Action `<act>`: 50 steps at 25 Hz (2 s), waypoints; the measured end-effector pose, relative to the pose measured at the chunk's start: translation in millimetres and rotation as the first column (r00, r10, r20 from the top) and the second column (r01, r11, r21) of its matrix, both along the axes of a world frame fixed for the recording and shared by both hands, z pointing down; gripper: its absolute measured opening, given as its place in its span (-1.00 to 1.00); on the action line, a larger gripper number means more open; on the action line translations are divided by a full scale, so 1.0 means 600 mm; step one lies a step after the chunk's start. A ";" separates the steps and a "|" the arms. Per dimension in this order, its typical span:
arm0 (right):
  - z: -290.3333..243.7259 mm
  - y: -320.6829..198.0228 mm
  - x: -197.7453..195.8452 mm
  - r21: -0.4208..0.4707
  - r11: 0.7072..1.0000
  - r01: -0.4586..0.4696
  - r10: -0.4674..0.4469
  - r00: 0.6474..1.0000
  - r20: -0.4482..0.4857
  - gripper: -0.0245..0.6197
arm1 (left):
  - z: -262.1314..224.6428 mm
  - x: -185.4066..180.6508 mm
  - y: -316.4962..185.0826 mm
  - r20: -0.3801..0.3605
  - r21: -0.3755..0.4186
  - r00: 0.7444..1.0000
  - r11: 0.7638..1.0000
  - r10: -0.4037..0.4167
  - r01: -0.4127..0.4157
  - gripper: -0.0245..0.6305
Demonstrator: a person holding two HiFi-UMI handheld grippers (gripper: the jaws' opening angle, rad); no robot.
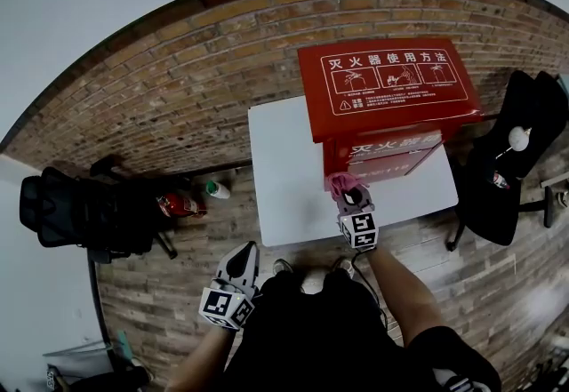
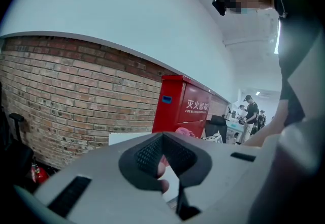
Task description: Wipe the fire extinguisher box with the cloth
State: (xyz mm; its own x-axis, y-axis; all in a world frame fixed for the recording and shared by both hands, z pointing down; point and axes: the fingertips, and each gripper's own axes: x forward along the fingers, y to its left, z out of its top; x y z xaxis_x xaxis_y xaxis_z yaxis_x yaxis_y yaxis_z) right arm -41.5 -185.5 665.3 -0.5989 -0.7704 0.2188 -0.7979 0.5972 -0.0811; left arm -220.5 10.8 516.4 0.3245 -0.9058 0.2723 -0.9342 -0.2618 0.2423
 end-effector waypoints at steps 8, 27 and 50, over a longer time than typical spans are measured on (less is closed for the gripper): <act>0.006 -0.010 0.032 0.000 0.998 0.056 -0.056 0.998 -0.022 -0.74 | 0.011 0.064 -0.004 -0.019 0.006 1.000 1.000 -0.001 0.001 -0.87; 0.011 -0.024 0.091 0.003 0.998 0.060 -0.060 0.998 -0.012 -0.73 | 0.031 0.135 -0.033 -0.019 0.008 1.000 1.000 0.019 -0.019 -0.87; 0.012 -0.047 0.189 -0.015 1.000 -0.021 0.020 1.000 -0.008 -0.73 | 0.030 0.178 -0.046 -0.016 0.023 0.999 0.998 0.051 -0.050 -0.87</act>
State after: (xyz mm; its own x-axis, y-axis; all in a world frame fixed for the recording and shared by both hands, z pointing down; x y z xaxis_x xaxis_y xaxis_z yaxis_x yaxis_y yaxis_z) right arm 71.8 -213.7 672.6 -0.5811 -0.7791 0.2351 -0.8107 0.5795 -0.0835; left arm -113.9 -16.6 534.3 0.3743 -0.8940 0.2465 -0.9156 -0.3140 0.2513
